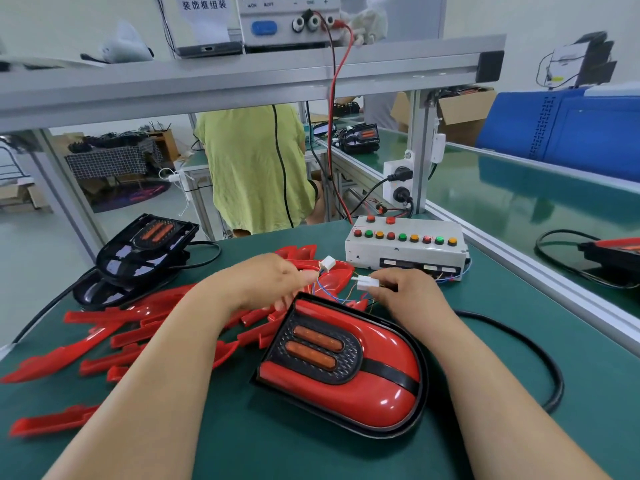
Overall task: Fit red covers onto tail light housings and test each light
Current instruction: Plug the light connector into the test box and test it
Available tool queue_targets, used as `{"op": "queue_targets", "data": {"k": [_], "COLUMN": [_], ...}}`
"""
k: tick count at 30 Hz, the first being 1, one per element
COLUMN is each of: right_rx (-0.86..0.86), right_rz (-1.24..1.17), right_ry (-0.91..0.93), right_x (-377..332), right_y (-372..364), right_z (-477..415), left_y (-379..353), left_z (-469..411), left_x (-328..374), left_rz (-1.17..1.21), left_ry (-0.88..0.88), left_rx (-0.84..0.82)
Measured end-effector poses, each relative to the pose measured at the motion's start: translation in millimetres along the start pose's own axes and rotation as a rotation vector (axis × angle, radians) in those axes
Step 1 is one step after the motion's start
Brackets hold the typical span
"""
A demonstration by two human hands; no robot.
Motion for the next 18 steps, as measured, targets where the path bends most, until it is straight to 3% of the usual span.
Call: {"op": "queue_targets", "data": {"k": [3,6,8,11,12,18], "right_rx": [0.083,0.149,0.149,0.105,0.094,0.118], "right_rz": [-0.042,-0.173,-0.263,-0.316,-0.339,-0.415], "right_ry": [0.017,0.033,0.03,0.024,0.031,0.11], "right_x": [-2,-4,-6,-10,-13,-27], "right_y": [4,9,10,7,6,8], "right_z": [1,2,3,2,2,3], "left_y": [-14,-22,-17,1,3,-20], "left_z": [9,10,8,4,5,18], "left_x": [-3,-5,-4,8,15,54], "left_rz": [-0.023,0.11,0.153,0.189,0.225,0.262], "left_ry": [0.009,-0.001,-0.01,-0.075,-0.118,-0.35], "left_rx": [-0.202,-0.277,-0.194,0.166,0.22,0.199]}}
Point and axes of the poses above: each hand's wrist, its own z-axis away from the middle knuckle, its own y-axis out of the back of the hand, x = y × z, the point moved 5 cm from there along -z, towards the middle knuckle, and after that the axes turned 15 degrees about y, right-handed, at the moved point
